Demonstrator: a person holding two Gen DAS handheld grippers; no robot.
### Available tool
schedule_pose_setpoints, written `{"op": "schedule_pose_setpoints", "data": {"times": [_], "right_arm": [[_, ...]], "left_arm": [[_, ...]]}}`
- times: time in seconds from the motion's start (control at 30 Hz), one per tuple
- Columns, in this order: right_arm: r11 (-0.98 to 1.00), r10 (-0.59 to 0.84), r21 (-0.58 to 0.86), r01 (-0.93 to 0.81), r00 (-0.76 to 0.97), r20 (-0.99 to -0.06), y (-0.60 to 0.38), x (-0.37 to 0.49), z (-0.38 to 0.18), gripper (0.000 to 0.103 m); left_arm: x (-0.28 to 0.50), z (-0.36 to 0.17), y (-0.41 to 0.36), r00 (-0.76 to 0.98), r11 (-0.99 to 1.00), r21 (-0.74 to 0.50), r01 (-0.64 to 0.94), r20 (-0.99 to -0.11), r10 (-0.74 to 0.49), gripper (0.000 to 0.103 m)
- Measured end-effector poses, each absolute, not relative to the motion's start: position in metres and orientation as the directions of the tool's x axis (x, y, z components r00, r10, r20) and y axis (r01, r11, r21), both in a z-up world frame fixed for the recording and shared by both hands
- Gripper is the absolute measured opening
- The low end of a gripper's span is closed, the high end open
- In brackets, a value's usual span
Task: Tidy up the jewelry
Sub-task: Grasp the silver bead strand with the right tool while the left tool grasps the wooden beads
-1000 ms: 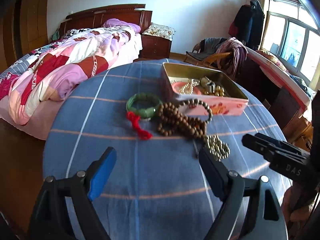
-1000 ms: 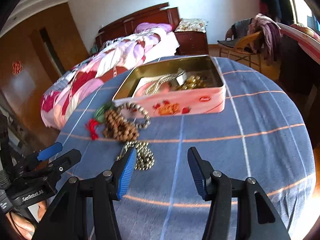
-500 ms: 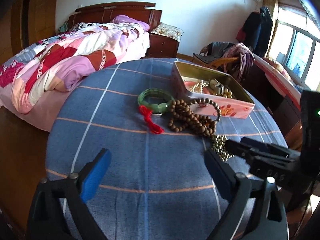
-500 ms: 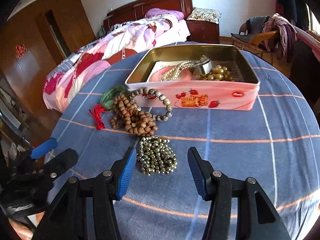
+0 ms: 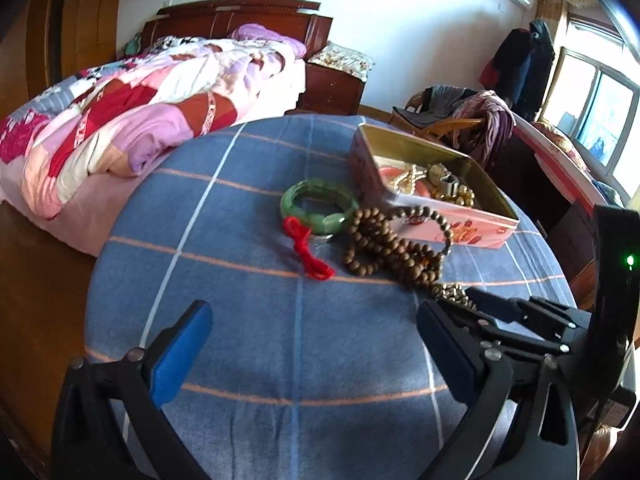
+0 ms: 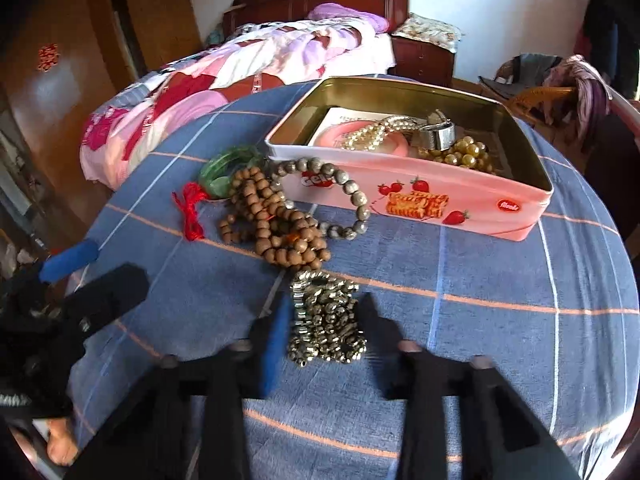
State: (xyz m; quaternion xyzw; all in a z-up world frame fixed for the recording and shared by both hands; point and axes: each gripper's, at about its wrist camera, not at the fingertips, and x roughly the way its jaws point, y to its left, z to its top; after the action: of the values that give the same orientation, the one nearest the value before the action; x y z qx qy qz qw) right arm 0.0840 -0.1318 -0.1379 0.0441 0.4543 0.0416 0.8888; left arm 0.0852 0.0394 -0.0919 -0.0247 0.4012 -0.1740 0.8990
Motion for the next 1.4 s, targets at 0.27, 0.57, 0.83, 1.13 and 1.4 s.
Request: {"op": "schedule_pose_setpoints", "data": {"times": [0.27,0.57,0.83,1.13,1.4], "right_arm": [[0.99,0.088,0.136,0.027,0.638,-0.765,-0.158,0.066,-0.127,0.01],[0.97,0.093,0.225,0.088,0.724,-0.683,-0.19,0.051,-0.11,0.008],[0.967,0.097,0.239,0.091,0.734,-0.672,-0.196,0.048,-0.108,0.008],[0.953,0.102,0.283,0.105,0.77,-0.63,-0.206,0.034,-0.091,0.008],[0.946,0.106,0.308,0.1,0.804,-0.585,-0.213,0.022,-0.067,0.008]], "left_arm": [[0.102,-0.087,0.007,0.578,0.912,-0.221,0.347,-0.715,-0.393,0.092],[0.125,-0.097,-0.031,0.519,0.907,-0.273,0.319,-0.751,-0.409,0.084],[0.133,-0.109,-0.041,0.496,0.919,-0.253,0.302,-0.782,-0.378,0.049],[0.107,-0.097,-0.022,0.5,0.886,-0.242,0.395,-0.753,-0.428,0.019],[0.085,-0.073,0.005,0.556,0.873,-0.247,0.42,-0.691,-0.462,0.019]]}}
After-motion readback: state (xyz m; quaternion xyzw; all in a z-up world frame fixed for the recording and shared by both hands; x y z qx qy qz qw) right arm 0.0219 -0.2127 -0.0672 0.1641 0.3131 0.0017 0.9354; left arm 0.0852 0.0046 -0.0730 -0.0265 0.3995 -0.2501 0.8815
